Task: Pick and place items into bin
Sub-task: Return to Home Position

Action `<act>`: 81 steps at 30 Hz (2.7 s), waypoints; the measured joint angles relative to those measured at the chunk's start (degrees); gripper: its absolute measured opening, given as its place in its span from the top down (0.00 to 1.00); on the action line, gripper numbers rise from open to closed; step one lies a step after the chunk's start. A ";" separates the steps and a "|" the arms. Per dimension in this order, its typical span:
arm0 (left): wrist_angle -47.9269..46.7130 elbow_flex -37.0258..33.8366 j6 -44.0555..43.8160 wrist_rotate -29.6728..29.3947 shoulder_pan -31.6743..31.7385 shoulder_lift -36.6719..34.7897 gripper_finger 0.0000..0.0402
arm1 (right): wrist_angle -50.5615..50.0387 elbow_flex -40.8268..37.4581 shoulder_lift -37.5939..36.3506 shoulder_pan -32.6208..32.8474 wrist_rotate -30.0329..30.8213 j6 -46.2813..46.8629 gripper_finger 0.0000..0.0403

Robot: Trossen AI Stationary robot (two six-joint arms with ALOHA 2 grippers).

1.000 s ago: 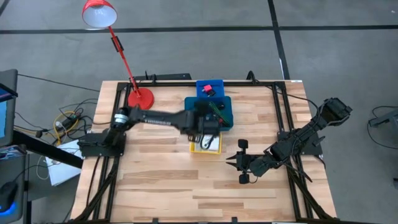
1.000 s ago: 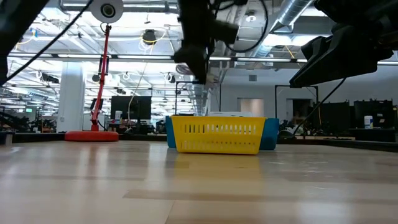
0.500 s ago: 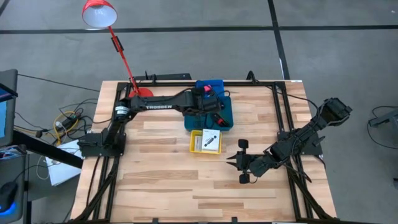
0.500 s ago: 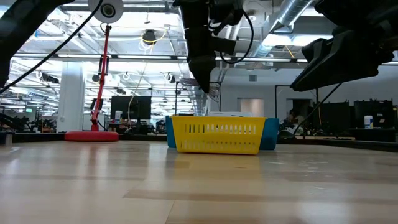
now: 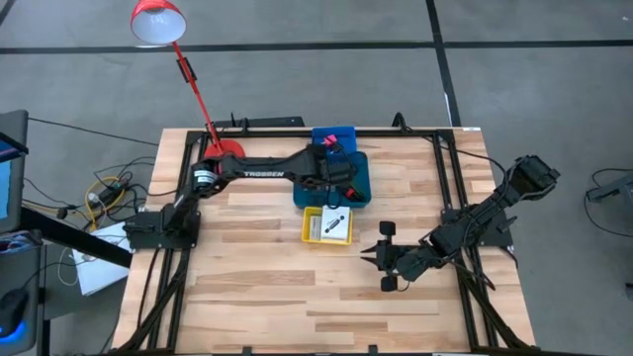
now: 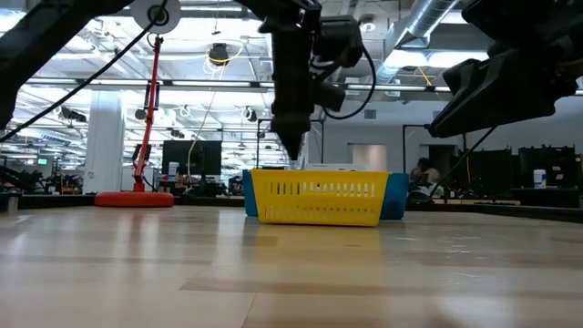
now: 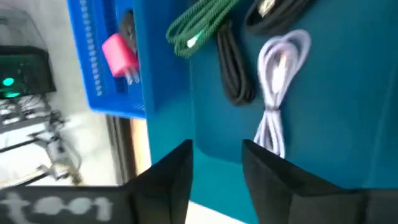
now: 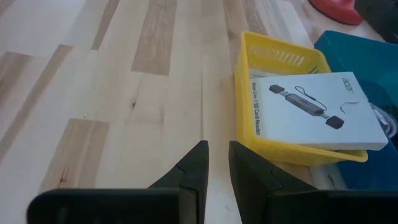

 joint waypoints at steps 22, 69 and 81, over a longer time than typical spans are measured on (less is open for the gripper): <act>-27.63 5.57 -24.16 -28.04 -9.91 -2.39 0.58 | -8.35 -0.63 -0.09 -7.62 -0.22 -5.57 0.85; 16.01 5.44 -6.94 35.95 -28.02 -9.40 0.59 | -32.50 33.08 8.91 6.97 -18.17 -5.15 0.85; 17.58 5.44 -8.78 25.81 -33.60 -24.96 0.59 | -39.48 33.08 -11.31 7.55 -18.07 -5.61 0.85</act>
